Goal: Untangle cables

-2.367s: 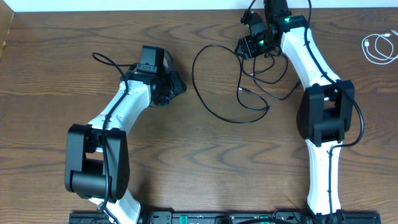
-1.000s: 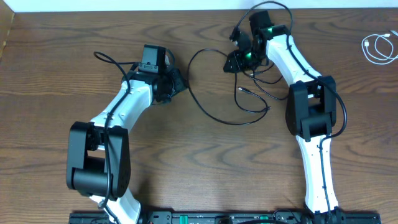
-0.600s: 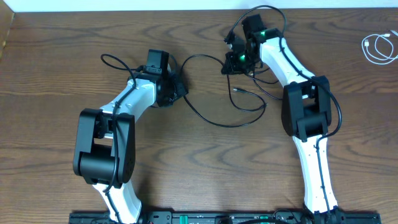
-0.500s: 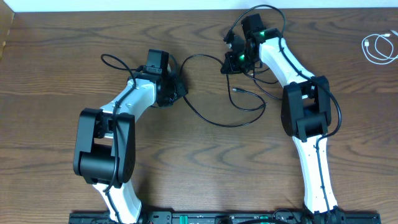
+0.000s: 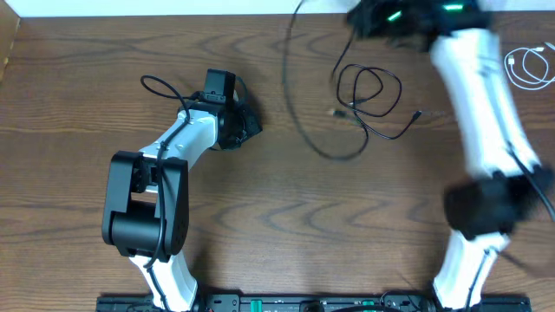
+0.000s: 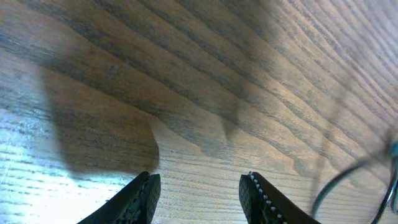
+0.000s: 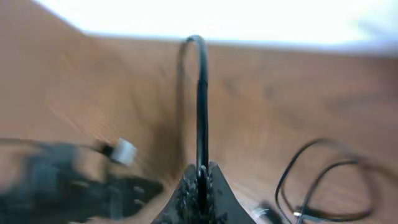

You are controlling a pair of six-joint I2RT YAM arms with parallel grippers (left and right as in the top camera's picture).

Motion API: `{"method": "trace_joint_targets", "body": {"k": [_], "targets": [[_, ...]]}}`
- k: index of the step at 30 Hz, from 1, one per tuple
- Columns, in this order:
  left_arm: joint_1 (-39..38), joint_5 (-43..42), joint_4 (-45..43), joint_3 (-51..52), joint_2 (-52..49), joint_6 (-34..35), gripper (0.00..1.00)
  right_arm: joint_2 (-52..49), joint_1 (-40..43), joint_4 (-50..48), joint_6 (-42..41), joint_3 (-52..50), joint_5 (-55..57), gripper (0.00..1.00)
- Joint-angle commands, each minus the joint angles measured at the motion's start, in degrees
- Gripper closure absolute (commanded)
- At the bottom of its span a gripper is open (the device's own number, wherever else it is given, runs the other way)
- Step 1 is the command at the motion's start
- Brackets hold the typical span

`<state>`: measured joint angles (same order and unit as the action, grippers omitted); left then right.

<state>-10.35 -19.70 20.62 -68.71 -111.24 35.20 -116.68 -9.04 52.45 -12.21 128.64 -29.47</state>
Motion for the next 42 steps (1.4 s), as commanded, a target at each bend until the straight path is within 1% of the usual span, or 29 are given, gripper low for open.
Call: {"method": "trace_joint_targets", "body": {"k": [1,4,6,10,15,18,23,25,29,32,35,37,38,39,40,41,42], "targets": [[0.0,-0.7,0.3,0.0,-0.3,0.2,0.53,8.2,3.7,-0.2,-7.8,1.1,2.4,0.99],[0.0,-0.7,0.3,0.0,-0.3,0.2,0.53,13.5,8.2,-1.4,-10.8,1.1,4.6,0.99],[0.0,-0.7,0.3,0.0,-0.3,0.2,0.53,17.1,13.6,-2.4,-12.9,1.1,6.5,0.99],[0.0,-0.7,0.5,0.0,-0.3,0.2,0.53,20.7,23.9,-3.4,-16.4,1.1,3.8,0.99],[0.0,-0.7,0.7,0.0,-0.3,0.2,0.53,21.2,38.1,-5.6,-21.8,1.1,-4.8,0.99],[0.0,-0.6,1.2,0.0,-0.3,0.2,0.53,20.4,45.0,-7.5,-24.6,1.1,-8.5,0.99],[0.0,-0.6,1.4,0.0,-0.3,0.2,0.53,18.6,52.0,-7.9,-24.8,1.1,-7.0,0.99],[0.0,-0.6,1.4,0.0,-0.3,0.2,0.53,17.6,53.9,-7.3,-24.2,1.1,-6.6,0.99],[0.0,-0.6,1.4,0.0,-0.3,0.2,0.53,15.6,54.3,-4.8,-21.0,1.1,-11.3,0.99],[0.0,-0.7,1.4,0.0,-0.3,0.2,0.53,15.1,52.3,-2.6,-17.1,1.1,-11.6,0.99],[-0.8,-4.7,0.0,0.0,-0.2,0.0,0.53,15.1,49.9,-1.7,-14.1,1.1,-11.3,0.99],[-3.1,-4.9,-1.9,-0.4,-0.2,-3.5,0.53,15.1,48.3,-0.9,-13.0,1.1,-10.0,0.99],[-4.5,-3.3,-2.1,-1.0,-0.2,-4.5,0.52,15.1,47.4,0.1,-12.4,1.1,-9.1,0.99],[-6.3,-1.0,-2.1,-1.9,-0.2,-5.0,0.48,15.1,46.6,1.0,-11.6,1.1,-8.5,0.99],[-8.1,1.2,-2.2,-3.0,-0.2,-5.0,0.46,15.1,45.8,2.0,-10.7,1.1,-8.1,0.99],[-9.7,2.5,-2.3,-4.0,-0.2,-5.1,0.43,15.1,45.2,2.7,-9.8,1.1,-7.7,0.99],[-11.6,3.0,-2.3,-5.9,-0.2,-6.7,0.40,15.1,44.5,3.8,-8.8,1.1,-6.8,0.99]]}}
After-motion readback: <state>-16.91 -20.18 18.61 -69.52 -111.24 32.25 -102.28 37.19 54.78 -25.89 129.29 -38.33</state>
